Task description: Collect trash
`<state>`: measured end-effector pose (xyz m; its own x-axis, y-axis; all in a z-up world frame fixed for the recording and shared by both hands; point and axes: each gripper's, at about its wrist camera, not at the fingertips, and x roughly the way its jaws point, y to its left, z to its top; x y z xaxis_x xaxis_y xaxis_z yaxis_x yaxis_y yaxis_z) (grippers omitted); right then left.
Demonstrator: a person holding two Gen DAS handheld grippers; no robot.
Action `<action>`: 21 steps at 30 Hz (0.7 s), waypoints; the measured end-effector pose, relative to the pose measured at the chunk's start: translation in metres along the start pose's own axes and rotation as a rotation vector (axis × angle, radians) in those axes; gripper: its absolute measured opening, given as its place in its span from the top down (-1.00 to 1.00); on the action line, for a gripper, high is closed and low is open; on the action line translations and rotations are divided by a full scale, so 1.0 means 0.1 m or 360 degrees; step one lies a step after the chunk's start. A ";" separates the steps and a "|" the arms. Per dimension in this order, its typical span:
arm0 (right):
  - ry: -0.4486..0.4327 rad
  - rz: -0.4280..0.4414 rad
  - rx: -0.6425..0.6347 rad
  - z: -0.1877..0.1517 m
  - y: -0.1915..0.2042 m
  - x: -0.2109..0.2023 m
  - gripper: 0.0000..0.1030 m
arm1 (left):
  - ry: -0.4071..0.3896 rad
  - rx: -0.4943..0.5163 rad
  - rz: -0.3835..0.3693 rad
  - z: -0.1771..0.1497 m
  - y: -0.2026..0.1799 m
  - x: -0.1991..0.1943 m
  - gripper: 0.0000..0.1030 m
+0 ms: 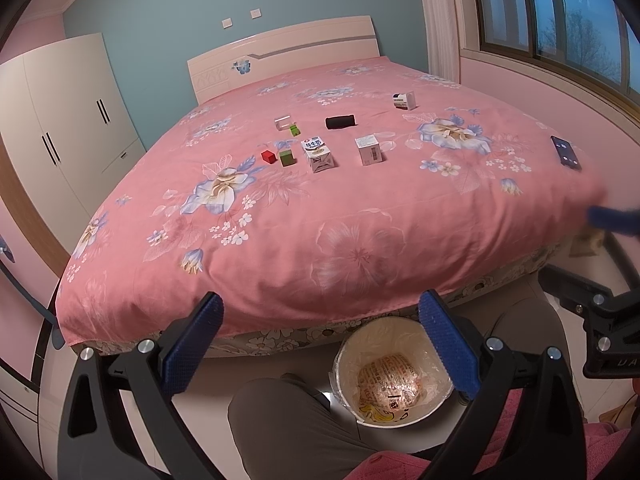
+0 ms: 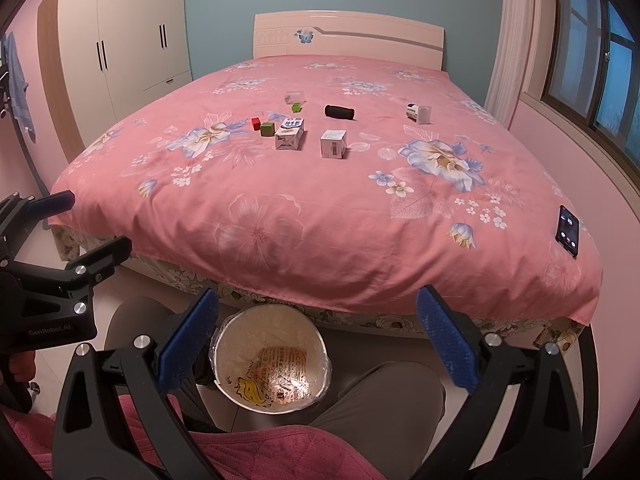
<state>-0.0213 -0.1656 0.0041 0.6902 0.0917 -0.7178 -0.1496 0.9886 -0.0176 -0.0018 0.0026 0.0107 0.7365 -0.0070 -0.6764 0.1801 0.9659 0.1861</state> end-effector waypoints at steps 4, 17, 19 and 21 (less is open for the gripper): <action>0.0001 0.0002 -0.0001 0.00 0.00 0.00 -0.87 | 0.0001 -0.0002 0.0002 -0.01 0.00 0.00 -0.93; -0.0008 -0.0008 -0.0007 0.08 -0.02 -0.03 -0.87 | 0.0001 0.0000 0.0000 -0.01 0.01 0.00 -0.93; -0.0009 -0.0009 -0.0007 0.04 -0.03 -0.01 -0.87 | 0.0011 -0.0007 -0.0012 0.01 0.09 0.02 -0.93; -0.0008 -0.0014 -0.0006 0.08 -0.03 0.03 -0.87 | 0.0020 -0.0015 -0.0020 0.04 0.13 0.06 -0.93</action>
<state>-0.0129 -0.1675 0.0079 0.6952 0.0839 -0.7139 -0.1464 0.9889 -0.0264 0.0077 0.0139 0.0121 0.7260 -0.0162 -0.6875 0.1831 0.9682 0.1705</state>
